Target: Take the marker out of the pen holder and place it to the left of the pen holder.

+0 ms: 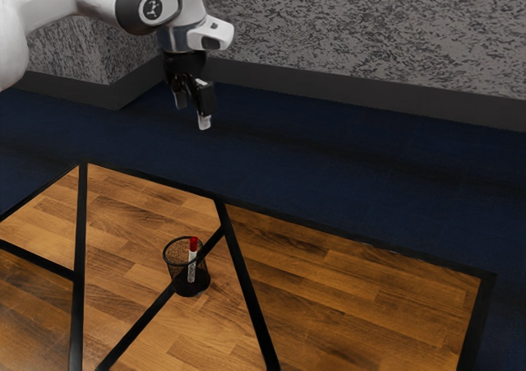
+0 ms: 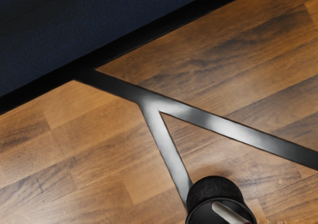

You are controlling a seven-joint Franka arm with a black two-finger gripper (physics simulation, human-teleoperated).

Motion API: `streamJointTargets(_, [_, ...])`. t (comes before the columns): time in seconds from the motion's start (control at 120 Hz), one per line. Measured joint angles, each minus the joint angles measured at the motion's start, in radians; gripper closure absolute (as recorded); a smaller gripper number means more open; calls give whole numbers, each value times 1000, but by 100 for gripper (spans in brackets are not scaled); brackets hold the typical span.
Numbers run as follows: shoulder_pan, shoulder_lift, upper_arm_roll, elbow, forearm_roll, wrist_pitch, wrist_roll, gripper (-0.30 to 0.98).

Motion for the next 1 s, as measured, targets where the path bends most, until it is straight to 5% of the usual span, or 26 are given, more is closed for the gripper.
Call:
streamJointTargets(0.108, [-24,38,3,0,11,1,29,0])
streamJointTargets(0.267, [-111,125,16,-27,113,-1,63,0])
streamJointTargets(0.358, [-281,160,196,-30,135,-40,79,0])
streamJointTargets(0.467, [-357,197,262,-32,139,-126,94,0])
streamJointTargets(1.0, [-363,310,286,-109,104,-234,100,2])
